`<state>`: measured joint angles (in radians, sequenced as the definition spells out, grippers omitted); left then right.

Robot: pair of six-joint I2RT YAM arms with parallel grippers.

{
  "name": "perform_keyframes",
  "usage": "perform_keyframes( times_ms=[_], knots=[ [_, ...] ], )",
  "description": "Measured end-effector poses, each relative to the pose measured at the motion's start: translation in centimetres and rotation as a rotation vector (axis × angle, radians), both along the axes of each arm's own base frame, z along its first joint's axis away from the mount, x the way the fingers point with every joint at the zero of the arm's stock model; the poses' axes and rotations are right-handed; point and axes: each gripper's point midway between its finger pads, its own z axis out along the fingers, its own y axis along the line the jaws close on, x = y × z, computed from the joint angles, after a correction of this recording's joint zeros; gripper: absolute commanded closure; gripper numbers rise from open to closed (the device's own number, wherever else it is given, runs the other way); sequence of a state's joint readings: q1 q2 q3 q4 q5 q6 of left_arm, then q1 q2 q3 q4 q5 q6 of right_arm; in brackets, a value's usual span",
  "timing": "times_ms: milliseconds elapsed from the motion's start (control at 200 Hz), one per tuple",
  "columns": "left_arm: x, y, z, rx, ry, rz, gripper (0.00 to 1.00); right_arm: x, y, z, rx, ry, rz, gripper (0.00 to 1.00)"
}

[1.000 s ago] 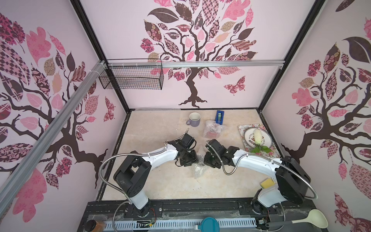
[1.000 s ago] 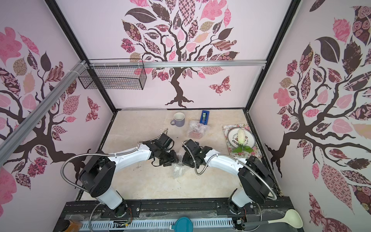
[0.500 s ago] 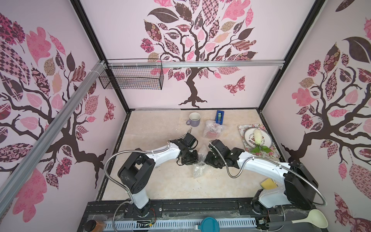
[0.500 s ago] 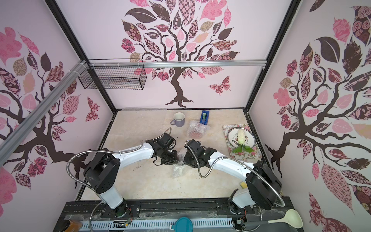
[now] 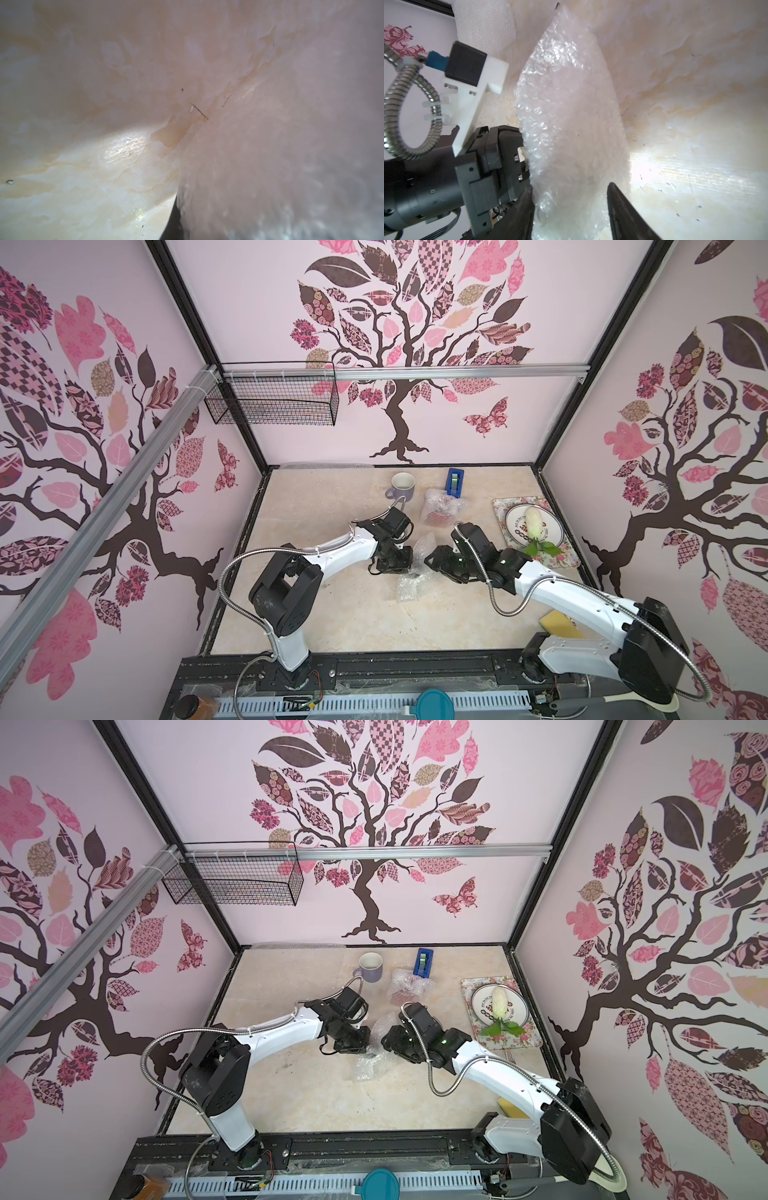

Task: Wrap mugs in bubble wrap
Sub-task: Wrap the mug in bubble wrap.

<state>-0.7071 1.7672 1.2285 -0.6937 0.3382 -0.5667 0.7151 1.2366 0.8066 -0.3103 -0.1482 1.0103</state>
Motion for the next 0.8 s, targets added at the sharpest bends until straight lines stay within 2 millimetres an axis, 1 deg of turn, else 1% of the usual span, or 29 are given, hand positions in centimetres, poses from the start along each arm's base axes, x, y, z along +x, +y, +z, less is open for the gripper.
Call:
perform_keyframes(
  times_ms=[195,300,355,420,460,555,640,720,800],
  knots=[
    [0.0,0.6,0.2,0.038,-0.018,-0.033,1.00,-0.2,0.5,-0.1,0.003,-0.006,0.057,0.39],
    [0.0,1.0,0.2,0.063,-0.023,-0.045,1.00,-0.3,0.9,0.3,0.014,-0.026,0.087,0.41],
    [0.0,1.1,0.2,0.071,-0.024,-0.049,1.00,-0.3,1.1,0.4,0.021,-0.030,0.108,0.43],
    [0.0,1.3,0.2,0.079,-0.026,-0.052,1.00,-0.5,1.7,0.1,0.031,-0.018,0.140,0.50],
    [0.0,1.4,0.2,0.084,-0.028,-0.054,1.00,-0.6,2.1,-0.5,0.027,0.002,0.161,0.54],
    [0.0,1.8,0.0,0.110,-0.033,-0.057,1.00,-0.5,2.8,-1.9,0.011,0.048,0.190,0.59],
    [0.1,2.3,-0.4,0.139,-0.032,-0.053,0.91,-0.5,3.3,-2.6,0.009,0.059,0.209,0.59],
    [0.2,2.5,-0.5,0.145,-0.034,-0.045,0.75,-0.5,3.4,-3.1,0.004,0.068,0.217,0.59],
    [0.6,2.0,0.1,0.104,-0.052,-0.023,0.65,-0.8,3.2,-4.0,-0.020,0.092,0.223,0.59]
  ],
)
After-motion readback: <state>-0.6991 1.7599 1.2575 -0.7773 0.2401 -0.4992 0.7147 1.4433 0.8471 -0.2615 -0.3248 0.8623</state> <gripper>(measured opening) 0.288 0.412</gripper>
